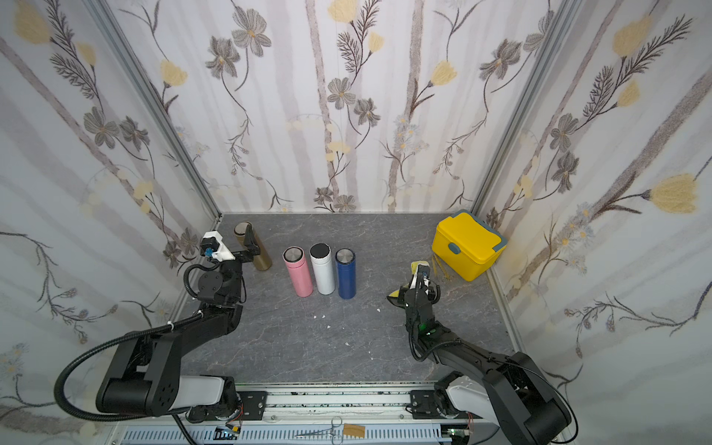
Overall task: Wipe the surface of the thermos
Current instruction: Place the thermos at the center of the board, then pick up the thermos from the center of the board.
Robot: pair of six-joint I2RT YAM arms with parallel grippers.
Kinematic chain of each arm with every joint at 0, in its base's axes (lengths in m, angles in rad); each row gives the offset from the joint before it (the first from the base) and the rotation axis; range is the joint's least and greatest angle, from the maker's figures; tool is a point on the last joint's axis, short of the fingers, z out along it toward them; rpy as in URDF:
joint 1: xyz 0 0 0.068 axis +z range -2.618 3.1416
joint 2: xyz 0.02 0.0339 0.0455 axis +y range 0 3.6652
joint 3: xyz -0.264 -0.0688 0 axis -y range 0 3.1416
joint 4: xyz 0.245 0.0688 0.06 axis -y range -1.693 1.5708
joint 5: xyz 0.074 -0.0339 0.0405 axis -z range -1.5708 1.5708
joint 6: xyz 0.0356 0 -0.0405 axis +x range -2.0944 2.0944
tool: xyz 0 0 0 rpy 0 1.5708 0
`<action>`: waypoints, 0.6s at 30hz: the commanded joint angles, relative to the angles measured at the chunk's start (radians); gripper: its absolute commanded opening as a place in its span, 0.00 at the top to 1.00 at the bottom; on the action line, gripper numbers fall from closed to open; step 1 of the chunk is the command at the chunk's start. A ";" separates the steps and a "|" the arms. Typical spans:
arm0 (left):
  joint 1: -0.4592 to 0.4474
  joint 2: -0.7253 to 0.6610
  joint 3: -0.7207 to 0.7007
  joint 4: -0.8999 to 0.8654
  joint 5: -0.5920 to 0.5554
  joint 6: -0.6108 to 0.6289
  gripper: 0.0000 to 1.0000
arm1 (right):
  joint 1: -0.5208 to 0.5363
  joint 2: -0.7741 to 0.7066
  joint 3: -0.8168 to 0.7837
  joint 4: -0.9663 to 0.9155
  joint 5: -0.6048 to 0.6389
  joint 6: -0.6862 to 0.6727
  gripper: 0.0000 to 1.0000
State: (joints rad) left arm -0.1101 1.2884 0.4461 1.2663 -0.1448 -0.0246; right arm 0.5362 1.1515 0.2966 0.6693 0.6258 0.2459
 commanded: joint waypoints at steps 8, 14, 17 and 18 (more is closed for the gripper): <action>-0.169 -0.379 -0.199 -0.286 0.264 -0.110 0.00 | -0.005 -0.003 0.000 0.033 -0.014 0.008 1.00; -0.274 -0.397 -0.250 -0.301 0.265 -0.037 0.01 | -0.004 -0.001 0.001 0.031 -0.014 0.009 1.00; -0.293 -0.313 -0.229 -0.286 0.243 -0.013 0.02 | -0.004 0.003 0.005 0.025 -0.009 0.012 1.00; -0.297 -0.283 -0.233 -0.249 0.243 -0.008 0.01 | -0.004 0.002 0.007 0.022 -0.009 0.012 1.00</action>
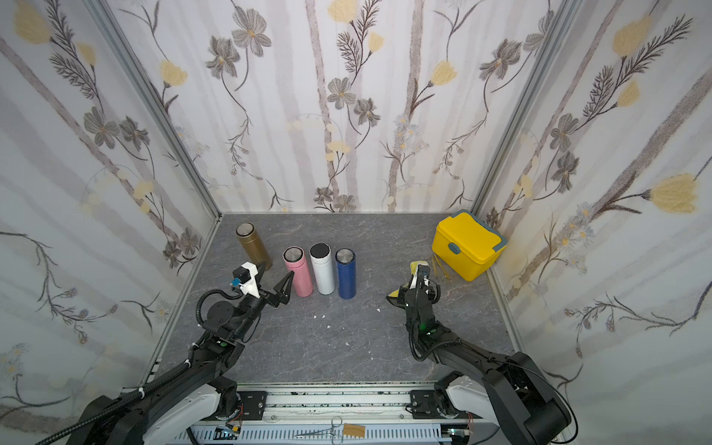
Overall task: Wipe the surface of the thermos
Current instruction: Pick up the thermos from the center of the board.
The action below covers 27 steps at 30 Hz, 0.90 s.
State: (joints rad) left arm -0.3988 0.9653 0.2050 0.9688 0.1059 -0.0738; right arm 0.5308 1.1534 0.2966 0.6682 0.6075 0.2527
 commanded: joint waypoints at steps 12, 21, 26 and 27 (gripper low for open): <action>-0.033 0.289 0.025 0.288 -0.056 0.075 0.00 | 0.001 0.016 0.019 0.004 0.012 0.009 1.00; -0.034 0.410 0.073 0.377 -0.065 0.118 0.00 | 0.001 0.012 0.018 0.009 0.012 0.010 1.00; -0.032 0.487 0.123 0.392 -0.062 0.144 0.00 | 0.001 0.007 0.015 0.008 0.012 0.011 1.00; -0.033 0.499 0.128 0.401 -0.066 0.144 0.00 | 0.000 0.003 0.008 0.011 0.011 0.011 1.00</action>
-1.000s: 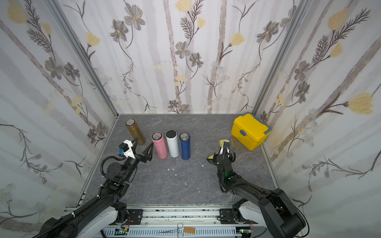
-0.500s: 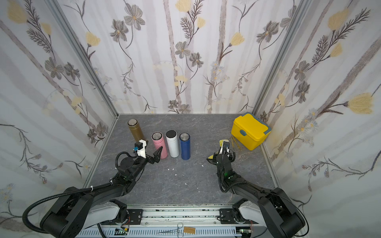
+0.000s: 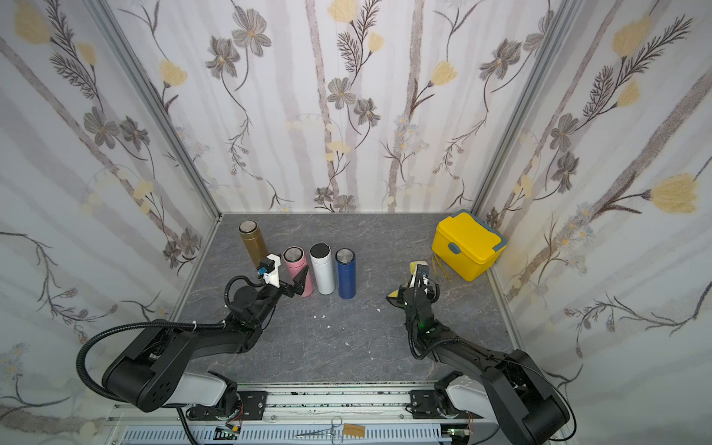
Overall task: Wipe the surface of the thermos
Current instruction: Pick up the thermos from the center of the board.
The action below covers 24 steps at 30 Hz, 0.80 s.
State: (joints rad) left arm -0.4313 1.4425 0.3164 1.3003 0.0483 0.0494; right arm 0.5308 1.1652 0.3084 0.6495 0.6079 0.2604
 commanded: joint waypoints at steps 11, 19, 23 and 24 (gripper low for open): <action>0.001 0.148 0.107 0.071 -0.048 0.084 0.00 | 0.001 -0.002 0.005 0.024 0.008 0.002 1.00; 0.001 0.186 0.130 0.100 -0.074 0.111 0.38 | 0.001 0.010 0.012 0.018 0.013 0.004 1.00; 0.003 0.166 0.115 0.110 -0.108 0.107 0.82 | 0.001 0.001 0.006 0.023 0.010 0.004 1.00; 0.003 0.147 0.104 0.108 -0.125 0.099 0.92 | 0.001 0.000 0.004 0.026 0.007 0.002 1.00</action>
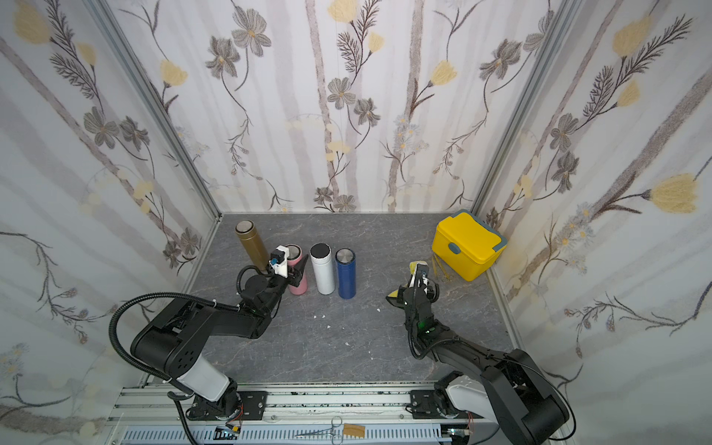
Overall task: Wipe the surface of the thermos
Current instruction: Pick up the thermos from the center of the board, then wipe the dirt from the surface of the thermos.
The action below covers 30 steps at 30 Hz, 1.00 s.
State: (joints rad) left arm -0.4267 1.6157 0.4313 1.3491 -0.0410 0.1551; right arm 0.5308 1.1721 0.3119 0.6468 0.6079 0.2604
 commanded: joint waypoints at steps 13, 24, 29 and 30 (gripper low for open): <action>0.005 -0.754 -0.017 -0.715 -0.149 -0.552 1.00 | 0.001 -0.264 0.069 -0.315 -0.127 0.098 1.00; -0.069 -0.996 -0.093 -0.728 0.144 -0.734 1.00 | 0.203 -0.663 0.201 -0.452 -0.702 0.265 1.00; -0.178 -0.978 -0.093 -0.687 0.144 -0.728 1.00 | 0.493 -0.551 0.257 -0.306 -0.685 0.244 1.00; -0.202 -0.967 -0.096 -0.671 0.137 -0.725 1.00 | 0.538 -0.518 0.265 -0.285 -0.658 0.231 1.00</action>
State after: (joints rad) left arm -0.5900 0.6350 0.3389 0.5907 0.0826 -0.5545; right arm 0.9916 0.6094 0.5556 0.2543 -0.0536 0.4995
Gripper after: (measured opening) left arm 0.615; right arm 0.087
